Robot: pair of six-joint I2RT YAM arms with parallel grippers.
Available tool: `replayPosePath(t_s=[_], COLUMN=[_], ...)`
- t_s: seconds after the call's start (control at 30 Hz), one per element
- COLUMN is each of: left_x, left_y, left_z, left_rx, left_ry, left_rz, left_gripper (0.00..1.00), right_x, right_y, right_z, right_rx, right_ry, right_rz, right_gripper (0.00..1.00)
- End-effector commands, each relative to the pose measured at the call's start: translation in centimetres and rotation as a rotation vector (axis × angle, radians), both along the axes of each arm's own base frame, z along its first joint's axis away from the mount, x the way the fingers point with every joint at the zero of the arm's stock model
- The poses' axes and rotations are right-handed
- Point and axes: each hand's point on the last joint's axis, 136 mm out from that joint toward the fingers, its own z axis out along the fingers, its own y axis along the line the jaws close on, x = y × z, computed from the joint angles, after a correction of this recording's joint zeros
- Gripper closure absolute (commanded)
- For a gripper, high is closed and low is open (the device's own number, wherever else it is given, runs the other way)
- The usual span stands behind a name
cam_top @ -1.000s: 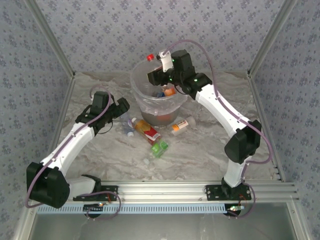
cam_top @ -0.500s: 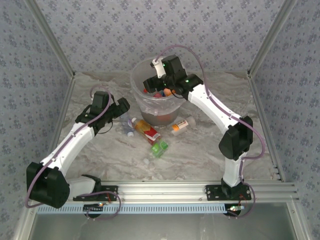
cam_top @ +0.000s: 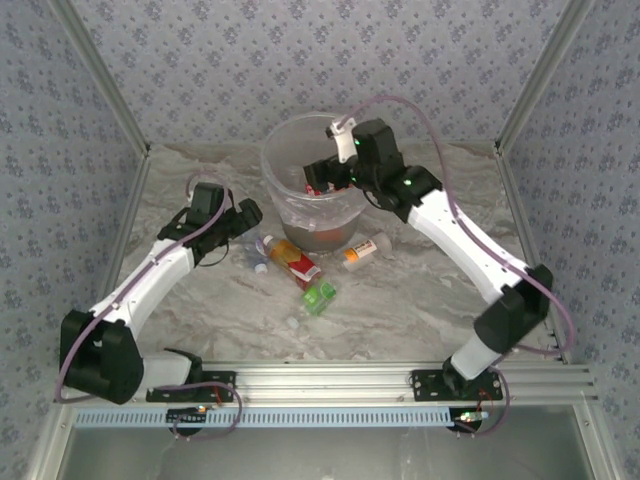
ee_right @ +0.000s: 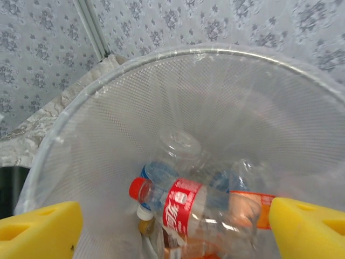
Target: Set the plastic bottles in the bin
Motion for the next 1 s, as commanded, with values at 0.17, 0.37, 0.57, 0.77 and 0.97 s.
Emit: replayPosePath(t_s=[0.17,0.37,0.57,0.77,0.97], left_x=[1.1,1.7,2.5,3.4,4.1], left_y=[-0.4,-0.8,-1.4,-1.8,0.3], left_z=[-0.7,-2.5,-4.7,-6.8,-9.3], left_rx=[0.011,0.042,0.079,0.089,0.101], left_ry=[0.041,0.11,0.191,0.247,0.292], left_rz=[-0.017,-0.051,-0.107,-0.119,-0.032], left_gripper=[0.01,0.01,0.01,0.0,0.02], right_x=[-3.1,-4.9,-5.4,-6.2,-6.8], right_y=[-7.1,-10.9,-12.8,-15.2,-16.7], right_z=[2.6,0.9,-2.8,-3.6,-3.8], right_rx=[0.07,0.103,0.152,0.133,0.14], right_ry=[-0.112,-0.071,-0.026,-0.018,-0.03], right_rz=[-0.232,-0.328,-0.42,-0.514,-0.559], right_gripper=[0.0,0.0,0.0,0.0,0.0])
